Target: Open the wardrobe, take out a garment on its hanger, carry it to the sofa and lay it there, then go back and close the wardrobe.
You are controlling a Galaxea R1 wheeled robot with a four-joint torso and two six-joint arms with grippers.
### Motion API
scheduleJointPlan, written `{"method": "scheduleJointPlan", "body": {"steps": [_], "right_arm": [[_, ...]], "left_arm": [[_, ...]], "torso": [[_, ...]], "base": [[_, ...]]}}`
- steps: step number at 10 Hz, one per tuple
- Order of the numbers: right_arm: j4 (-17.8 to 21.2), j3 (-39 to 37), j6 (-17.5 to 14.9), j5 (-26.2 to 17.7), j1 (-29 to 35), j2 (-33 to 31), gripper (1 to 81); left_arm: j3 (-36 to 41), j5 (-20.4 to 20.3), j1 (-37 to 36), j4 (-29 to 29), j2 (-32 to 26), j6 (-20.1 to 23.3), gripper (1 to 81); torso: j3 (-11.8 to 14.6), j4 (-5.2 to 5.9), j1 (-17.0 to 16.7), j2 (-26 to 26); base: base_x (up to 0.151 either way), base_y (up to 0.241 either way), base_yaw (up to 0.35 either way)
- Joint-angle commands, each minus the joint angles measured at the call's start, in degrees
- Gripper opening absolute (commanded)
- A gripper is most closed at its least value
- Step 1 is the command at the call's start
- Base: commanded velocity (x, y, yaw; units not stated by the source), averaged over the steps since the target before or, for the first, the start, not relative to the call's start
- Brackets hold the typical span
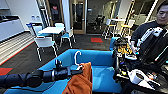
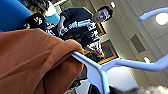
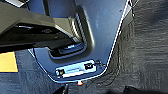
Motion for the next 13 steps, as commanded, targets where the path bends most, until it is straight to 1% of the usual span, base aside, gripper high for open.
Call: {"method": "scheduleJointPlan", "body": {"steps": [1, 2, 3, 4, 5, 8, 9, 10, 11, 13], "right_arm": [[-0.9, 0.3, -0.2, -3.6, 0.6, -0.6, 81.1], [-0.9, 0.2, -0.3, -3.7, 0.7, -0.5, 81.1], [-0.9, 0.2, -0.3, -3.7, 0.8, -0.4, 81.1], [-0.9, 0.2, -0.3, -3.9, 1.0, -0.4, 81.1], [-0.9, 0.2, -0.2, -3.9, 1.2, -0.3, 81.1], [-0.8, 0.2, -0.2, -3.9, 1.5, -0.1, 81.1], [-0.8, 0.2, -0.2, -4.0, 1.7, 0.2, 81.1], [-0.8, 0.2, -0.2, -4.1, 1.7, 0.3, 81.1], [-0.8, 0.2, -0.2, -4.1, 1.8, 0.4, 81.1], [-0.8, 0.2, -0.2, -4.1, 2.2, 0.8, 81.1]], "left_arm": [[-0.1, -4.7, -8.4, 1.0, 1.6, -0.2, 1.0], [-1.6, -4.7, -9.0, 0.8, 3.3, -0.3, 1.0], [-3.3, -4.7, -10.7, 0.3, 5.1, -0.6, 1.0], [-5.8, -4.7, -12.9, 0.1, 7.3, -1.5, 1.0], [-9.3, -4.7, -15.2, 0.1, 9.2, -3.6, 1.0], [-16.5, -4.6, -21.6, 0.1, 8.7, -8.0, 1.0], [-20.4, -2.3, -23.7, 0.2, 8.2, -9.7, 1.0], [-23.5, -1.1, -25.3, 0.1, 8.5, -10.2, 1.0], [-27.9, 0.9, -26.5, 0.1, 9.2, -10.7, 1.0], [-36.4, 4.5, -30.1, 0.0, 12.9, -12.3, 1.0]], "torso": [[-5.1, 0.0, 0.0, 0.0], [-1.7, 0.0, 0.0, 0.0], [-3.6, 0.0, 0.1, 0.0], [-4.4, 0.0, 0.1, 0.0], [-5.0, 0.0, 0.1, 0.1], [-5.1, 0.0, 0.1, 0.1], [-5.1, 0.0, 0.1, 0.1], [-5.1, 0.0, 0.1, 0.1], [-5.1, 0.0, 0.1, 0.1], [-5.1, 0.0, 0.1, 0.1]], "base": [[0.0, 0.0, 0.0], [0.0, 0.0, 0.0], [0.0, 0.0, 0.0], [0.0, 0.0, 0.0], [0.0, 0.0, 0.0], [0.0, 0.0, 0.0], [0.0, 0.0, 0.0], [0.0, 0.0, 0.0], [0.0, 0.0, 0.0], [0.0, 0.0, 0.0]]}}
